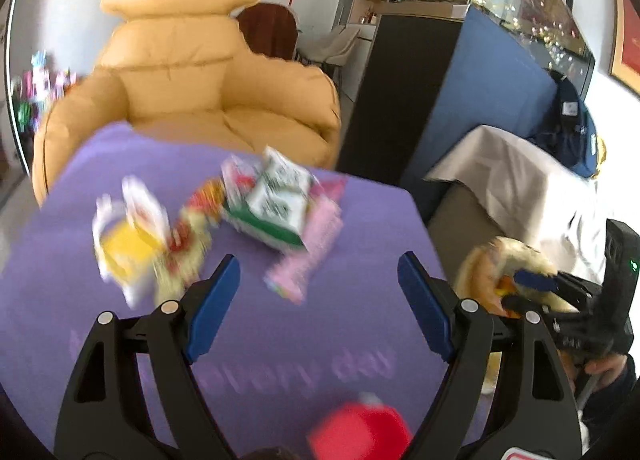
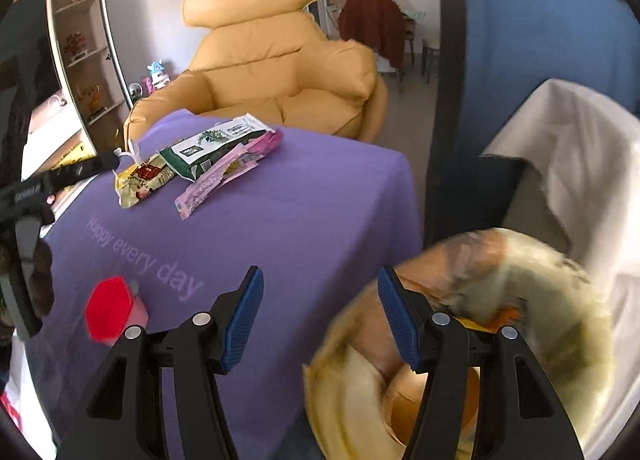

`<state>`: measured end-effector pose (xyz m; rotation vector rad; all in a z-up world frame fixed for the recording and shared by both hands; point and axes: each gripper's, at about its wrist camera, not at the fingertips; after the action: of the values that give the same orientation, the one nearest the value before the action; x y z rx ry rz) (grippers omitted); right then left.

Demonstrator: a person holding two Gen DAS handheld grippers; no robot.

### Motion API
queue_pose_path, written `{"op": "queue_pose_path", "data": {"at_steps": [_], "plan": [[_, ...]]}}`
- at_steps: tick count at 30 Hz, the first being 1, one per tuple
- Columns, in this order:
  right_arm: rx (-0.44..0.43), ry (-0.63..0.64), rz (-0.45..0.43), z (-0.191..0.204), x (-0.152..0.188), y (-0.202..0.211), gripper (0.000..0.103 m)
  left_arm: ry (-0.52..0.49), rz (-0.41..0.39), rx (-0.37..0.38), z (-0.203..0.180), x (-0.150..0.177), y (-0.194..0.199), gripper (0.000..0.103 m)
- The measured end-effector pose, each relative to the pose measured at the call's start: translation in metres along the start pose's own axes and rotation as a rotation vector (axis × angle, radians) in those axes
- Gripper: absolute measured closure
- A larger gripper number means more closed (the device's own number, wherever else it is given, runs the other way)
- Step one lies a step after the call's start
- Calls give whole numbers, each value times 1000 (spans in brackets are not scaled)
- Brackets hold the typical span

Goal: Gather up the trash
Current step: 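Grasp the green-and-white milk carton on the table with the left tool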

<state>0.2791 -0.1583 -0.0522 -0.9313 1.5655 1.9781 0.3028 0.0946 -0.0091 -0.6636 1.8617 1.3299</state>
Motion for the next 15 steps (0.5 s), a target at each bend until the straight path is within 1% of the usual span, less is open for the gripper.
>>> {"op": "queue_pose_path", "data": {"at_steps": [2,5,7,10,11,15], "plan": [[-20,-30,19,4,-5,-16,47,-11,24,1,8,-18,-26,26],[-29,-49,29,11,-7,-26,47,-12,57,-28,13,-34,-63,26],[-31,-50,32,16,-8,-30,47,-33,106,-52,16,-40,-95,26],[-72,-70,41,19,-9,-34,47,-65,192,-85,16,-43,-135,26],[-83,-79,45,18,-8,-35,47,-66,205,-90,17,-43,-140,26],[-85,-76,55,19,-7,-43,47,-66,253,-159,25,-38,-162,26]]}}
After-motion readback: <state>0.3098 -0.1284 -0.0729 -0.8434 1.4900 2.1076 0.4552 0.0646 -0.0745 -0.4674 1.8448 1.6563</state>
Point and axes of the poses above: each gripper's, at about its wrist camera, not at the fingertips, and y roughly against the way its jaws point, z to its left, x to its underside, and after that the axes turned 3 degrees about -z, right-handed
